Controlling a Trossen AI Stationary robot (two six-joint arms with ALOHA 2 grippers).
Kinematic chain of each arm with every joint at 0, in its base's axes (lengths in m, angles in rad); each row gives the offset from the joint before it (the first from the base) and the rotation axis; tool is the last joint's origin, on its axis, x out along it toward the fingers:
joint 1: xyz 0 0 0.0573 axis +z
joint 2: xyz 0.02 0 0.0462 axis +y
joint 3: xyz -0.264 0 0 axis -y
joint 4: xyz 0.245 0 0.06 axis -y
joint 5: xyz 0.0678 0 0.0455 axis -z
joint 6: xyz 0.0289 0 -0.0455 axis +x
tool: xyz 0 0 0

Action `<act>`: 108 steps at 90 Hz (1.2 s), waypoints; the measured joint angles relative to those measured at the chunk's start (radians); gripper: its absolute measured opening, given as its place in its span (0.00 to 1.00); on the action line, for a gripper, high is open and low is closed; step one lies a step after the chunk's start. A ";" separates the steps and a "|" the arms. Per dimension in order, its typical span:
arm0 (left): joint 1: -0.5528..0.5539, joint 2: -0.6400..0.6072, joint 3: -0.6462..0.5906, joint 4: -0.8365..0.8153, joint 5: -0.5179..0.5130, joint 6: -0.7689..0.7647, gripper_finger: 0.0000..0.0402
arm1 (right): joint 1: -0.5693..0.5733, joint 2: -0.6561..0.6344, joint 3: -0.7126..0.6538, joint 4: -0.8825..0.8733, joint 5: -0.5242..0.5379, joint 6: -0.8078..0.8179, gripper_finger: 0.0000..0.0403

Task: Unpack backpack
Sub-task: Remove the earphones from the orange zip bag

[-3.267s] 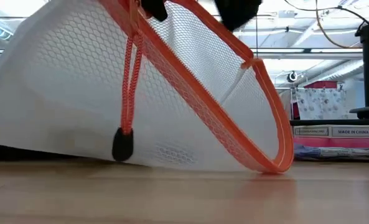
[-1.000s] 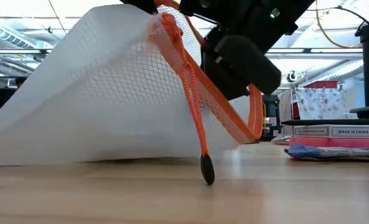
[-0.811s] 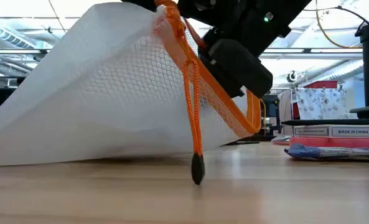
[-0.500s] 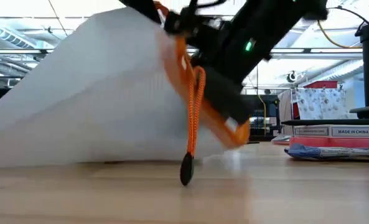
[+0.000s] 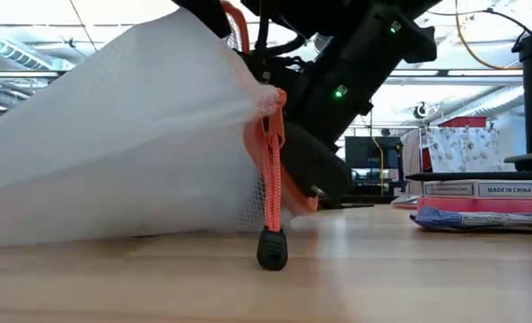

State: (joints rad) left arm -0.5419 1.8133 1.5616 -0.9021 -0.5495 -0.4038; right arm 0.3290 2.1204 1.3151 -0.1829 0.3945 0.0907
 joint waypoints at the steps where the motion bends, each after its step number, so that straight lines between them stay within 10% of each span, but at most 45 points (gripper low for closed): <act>1: 0.000 0.000 0.000 0.000 0.000 0.000 0.00 | 0.000 0.000 0.000 0.000 -0.001 -0.003 0.43; 46: -0.003 0.000 0.002 0.002 0.000 0.001 0.00 | 0.006 -0.010 -0.002 -0.024 -0.120 -0.058 0.02; 108: -0.016 0.000 0.003 -0.004 -0.002 0.000 0.00 | 0.073 -0.217 -0.005 -0.249 -0.112 0.052 0.00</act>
State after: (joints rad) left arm -0.5579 1.8133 1.5646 -0.9062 -0.5518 -0.4040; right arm 0.4020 1.9033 1.3098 -0.4319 0.2826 0.1428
